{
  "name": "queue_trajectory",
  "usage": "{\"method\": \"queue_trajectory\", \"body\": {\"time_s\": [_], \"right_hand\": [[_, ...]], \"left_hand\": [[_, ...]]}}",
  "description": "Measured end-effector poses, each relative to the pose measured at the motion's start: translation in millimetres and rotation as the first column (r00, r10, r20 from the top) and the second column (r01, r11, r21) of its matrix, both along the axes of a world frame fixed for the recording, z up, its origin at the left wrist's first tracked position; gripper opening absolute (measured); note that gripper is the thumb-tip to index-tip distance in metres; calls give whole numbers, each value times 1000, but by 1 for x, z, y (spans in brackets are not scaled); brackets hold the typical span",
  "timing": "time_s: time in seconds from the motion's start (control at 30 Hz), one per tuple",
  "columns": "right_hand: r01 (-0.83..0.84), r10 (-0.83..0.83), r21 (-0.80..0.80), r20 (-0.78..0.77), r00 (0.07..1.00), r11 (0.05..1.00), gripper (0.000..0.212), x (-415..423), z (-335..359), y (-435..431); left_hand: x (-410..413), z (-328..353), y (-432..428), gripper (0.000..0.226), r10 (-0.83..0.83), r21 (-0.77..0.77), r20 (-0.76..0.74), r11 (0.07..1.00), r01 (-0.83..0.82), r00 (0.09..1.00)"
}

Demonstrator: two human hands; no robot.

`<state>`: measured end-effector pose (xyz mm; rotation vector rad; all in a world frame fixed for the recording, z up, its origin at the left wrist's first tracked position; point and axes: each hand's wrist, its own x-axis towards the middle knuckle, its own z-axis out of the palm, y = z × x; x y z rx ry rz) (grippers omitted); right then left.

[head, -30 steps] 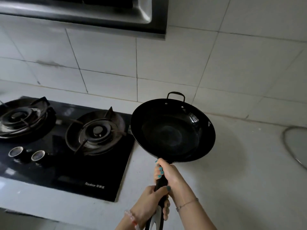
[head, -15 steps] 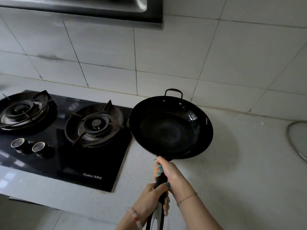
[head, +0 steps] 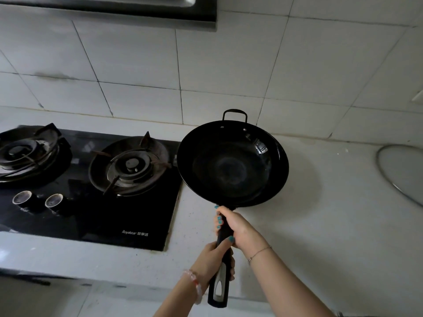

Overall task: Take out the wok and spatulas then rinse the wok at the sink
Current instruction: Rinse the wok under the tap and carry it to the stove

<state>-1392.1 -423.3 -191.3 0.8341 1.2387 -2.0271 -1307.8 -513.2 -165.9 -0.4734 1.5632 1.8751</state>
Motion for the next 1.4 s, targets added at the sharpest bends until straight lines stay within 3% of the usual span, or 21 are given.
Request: {"method": "queue_trajectory", "body": {"time_s": [0.17,0.6,0.97,1.4], "right_hand": [[46,-45,-73,11,999,996,28,3,3,-3],[166,-167,-44,-31,985,985,26,5,0,-15],[183,-183,-3,-31,983,983,28,6,0,-1],[130,-130,7,14,991,991,28,-7,8,20]], "left_hand": [[1,-2,-3,27,16,-15,-24,1000,-17,1000],[-9,-8,-10,24,-64,-61,-37,996,62,997],[-9,-12,4,24,-99,-23,-26,995,99,995],[-13,-3,29,26,-26,2,-22,1000,26,999]]}}
